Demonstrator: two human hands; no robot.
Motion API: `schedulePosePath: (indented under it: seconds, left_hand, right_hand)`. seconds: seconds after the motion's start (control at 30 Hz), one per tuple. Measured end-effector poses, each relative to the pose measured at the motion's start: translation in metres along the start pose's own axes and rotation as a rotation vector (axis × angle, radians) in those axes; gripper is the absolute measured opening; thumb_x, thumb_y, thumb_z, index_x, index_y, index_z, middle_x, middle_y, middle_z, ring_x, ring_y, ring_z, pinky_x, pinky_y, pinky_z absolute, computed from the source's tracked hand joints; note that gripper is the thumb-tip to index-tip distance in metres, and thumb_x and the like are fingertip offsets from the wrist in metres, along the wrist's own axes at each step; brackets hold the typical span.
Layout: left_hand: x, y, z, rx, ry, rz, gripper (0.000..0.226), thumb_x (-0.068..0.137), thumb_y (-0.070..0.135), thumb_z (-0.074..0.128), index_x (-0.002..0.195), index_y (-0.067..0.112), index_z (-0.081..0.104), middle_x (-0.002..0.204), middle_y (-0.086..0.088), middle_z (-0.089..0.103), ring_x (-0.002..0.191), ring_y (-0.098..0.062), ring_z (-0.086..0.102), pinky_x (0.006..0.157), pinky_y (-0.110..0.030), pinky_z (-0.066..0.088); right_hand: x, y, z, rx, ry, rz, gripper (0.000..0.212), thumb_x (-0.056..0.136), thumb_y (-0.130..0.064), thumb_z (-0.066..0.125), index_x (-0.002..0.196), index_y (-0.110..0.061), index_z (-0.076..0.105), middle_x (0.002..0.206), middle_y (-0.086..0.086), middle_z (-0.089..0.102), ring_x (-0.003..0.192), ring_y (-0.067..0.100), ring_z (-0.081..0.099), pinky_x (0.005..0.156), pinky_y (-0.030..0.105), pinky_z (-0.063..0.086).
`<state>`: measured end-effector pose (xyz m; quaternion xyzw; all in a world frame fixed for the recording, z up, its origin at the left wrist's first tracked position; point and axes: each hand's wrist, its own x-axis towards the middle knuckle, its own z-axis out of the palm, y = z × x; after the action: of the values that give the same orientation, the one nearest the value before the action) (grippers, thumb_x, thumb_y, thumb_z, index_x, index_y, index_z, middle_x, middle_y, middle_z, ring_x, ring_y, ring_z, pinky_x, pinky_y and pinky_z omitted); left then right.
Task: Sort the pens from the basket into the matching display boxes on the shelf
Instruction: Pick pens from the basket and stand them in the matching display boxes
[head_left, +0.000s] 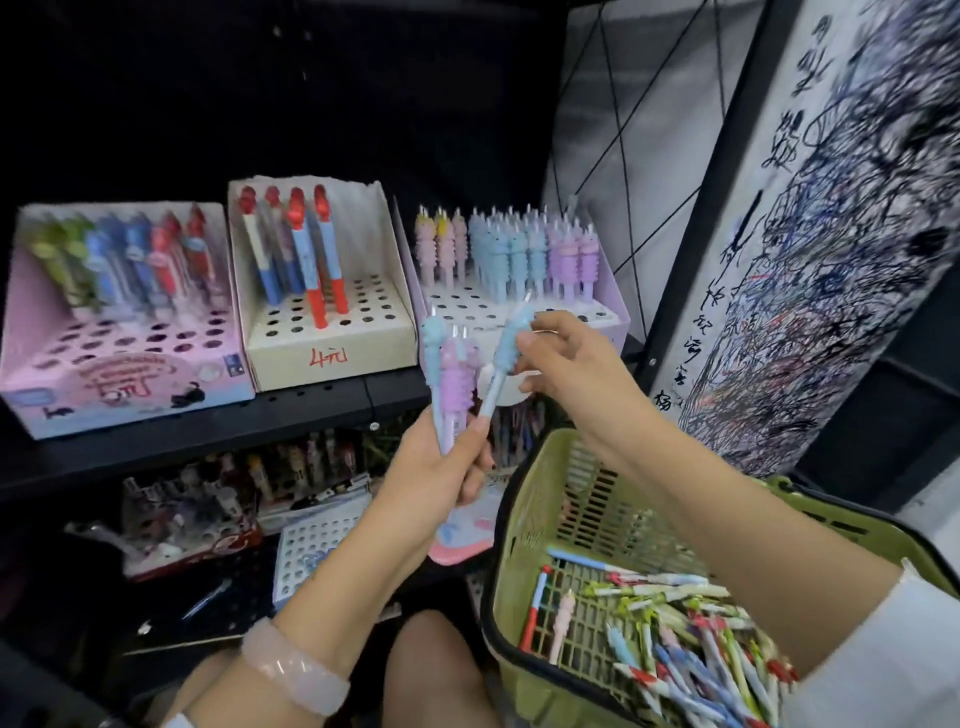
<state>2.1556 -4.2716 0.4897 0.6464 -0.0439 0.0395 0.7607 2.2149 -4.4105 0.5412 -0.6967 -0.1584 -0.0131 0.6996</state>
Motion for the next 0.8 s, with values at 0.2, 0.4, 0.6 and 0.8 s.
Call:
schedulePosePath:
  seconds: [0.2, 0.4, 0.6, 0.8]
  left_hand:
    - [0.016, 0.015, -0.015, 0.058, 0.046, 0.015, 0.009, 0.096, 0.016, 0.048, 0.088, 0.012, 0.051, 0.062, 0.002, 0.057, 0.037, -0.005, 0.036, 0.036, -0.015, 0.03]
    - [0.021, 0.01, -0.031, 0.029, 0.019, 0.003, 0.007, 0.097, 0.015, 0.044, 0.102, 0.014, 0.047, 0.068, -0.002, 0.055, 0.038, -0.006, 0.029, 0.038, -0.016, 0.03]
    - [0.026, 0.003, -0.042, 0.031, 0.035, 0.02, 0.024, 0.096, 0.022, 0.045, 0.085, 0.038, 0.059, 0.066, 0.002, 0.057, 0.04, -0.008, 0.033, 0.04, -0.018, 0.032]
    - [0.029, 0.002, -0.046, 0.068, 0.083, 0.014, 0.011, 0.095, 0.021, 0.048, 0.086, 0.017, 0.054, 0.066, 0.001, 0.059, 0.041, -0.01, 0.04, 0.042, -0.02, 0.035]
  right_hand:
    - [0.043, -0.023, 0.001, -0.026, 0.167, -0.117, 0.024, 0.095, -0.016, 0.052, 0.116, -0.007, 0.046, 0.093, 0.003, 0.06, 0.067, 0.003, 0.064, 0.062, 0.017, 0.053]
    - [0.097, -0.034, -0.015, -0.289, 0.409, -0.302, 0.009, 0.096, -0.015, 0.049, 0.101, -0.014, 0.042, 0.089, -0.007, 0.052, 0.078, 0.013, 0.062, 0.06, 0.013, 0.052]
    - [0.114, -0.014, -0.012, -0.553, 0.319, -0.254, 0.012, 0.095, -0.016, 0.051, 0.104, -0.011, 0.044, 0.089, 0.0, 0.055, 0.086, 0.027, 0.063, 0.069, 0.03, 0.056]
    - [0.129, -0.015, -0.013, -0.752, 0.16, -0.235, 0.021, 0.094, -0.017, 0.053, 0.109, -0.005, 0.044, 0.083, 0.004, 0.052, 0.075, 0.026, 0.06, 0.065, 0.027, 0.054]
